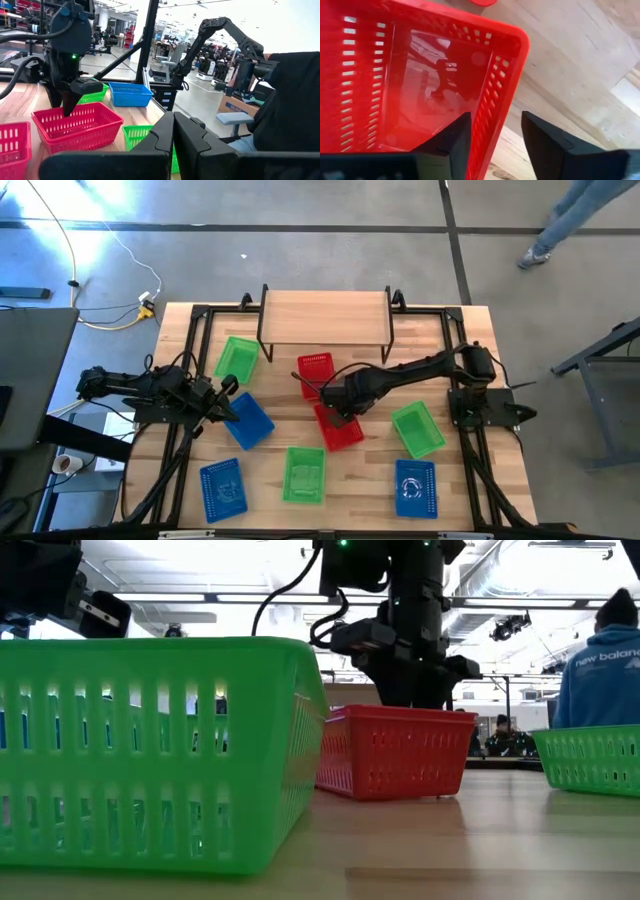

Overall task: Stack baskets on shelf by color
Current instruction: Put the stacked red baskets on the shelf

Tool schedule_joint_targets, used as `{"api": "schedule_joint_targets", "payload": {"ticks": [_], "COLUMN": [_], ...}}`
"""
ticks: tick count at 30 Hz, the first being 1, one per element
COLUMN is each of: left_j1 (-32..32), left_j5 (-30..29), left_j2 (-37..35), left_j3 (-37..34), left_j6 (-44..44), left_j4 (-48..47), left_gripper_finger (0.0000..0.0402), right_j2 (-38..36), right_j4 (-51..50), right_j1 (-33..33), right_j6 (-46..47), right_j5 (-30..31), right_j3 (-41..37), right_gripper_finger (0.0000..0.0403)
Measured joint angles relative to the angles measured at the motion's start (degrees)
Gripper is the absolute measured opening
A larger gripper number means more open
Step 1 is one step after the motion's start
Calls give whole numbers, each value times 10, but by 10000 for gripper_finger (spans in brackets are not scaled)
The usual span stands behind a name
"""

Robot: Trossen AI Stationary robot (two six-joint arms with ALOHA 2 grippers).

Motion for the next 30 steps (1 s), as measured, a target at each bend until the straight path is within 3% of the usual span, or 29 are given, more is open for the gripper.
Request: {"api": "schedule_joint_targets", "payload": {"ticks": [5, 19, 27, 30], "left_j1": [0, 0, 0, 0], "left_j5": [0, 0, 0, 0], "left_j2": [0, 0, 0, 0], "left_j3": [0, 0, 0, 0], "left_j6": [0, 0, 0, 0], "left_j4": [0, 0, 0, 0], "left_gripper_finger": [1, 1, 1, 1], "right_j2": [0, 30, 30, 30], "right_j4": [0, 5, 3, -3], "right_j1": [6, 6, 5, 6], "right_j6": [10, 1, -5, -2], "right_j5": [11, -1, -1, -2], "right_j3": [0, 0, 0, 1], "right_gripper_finger": [126, 114, 13, 13]}}
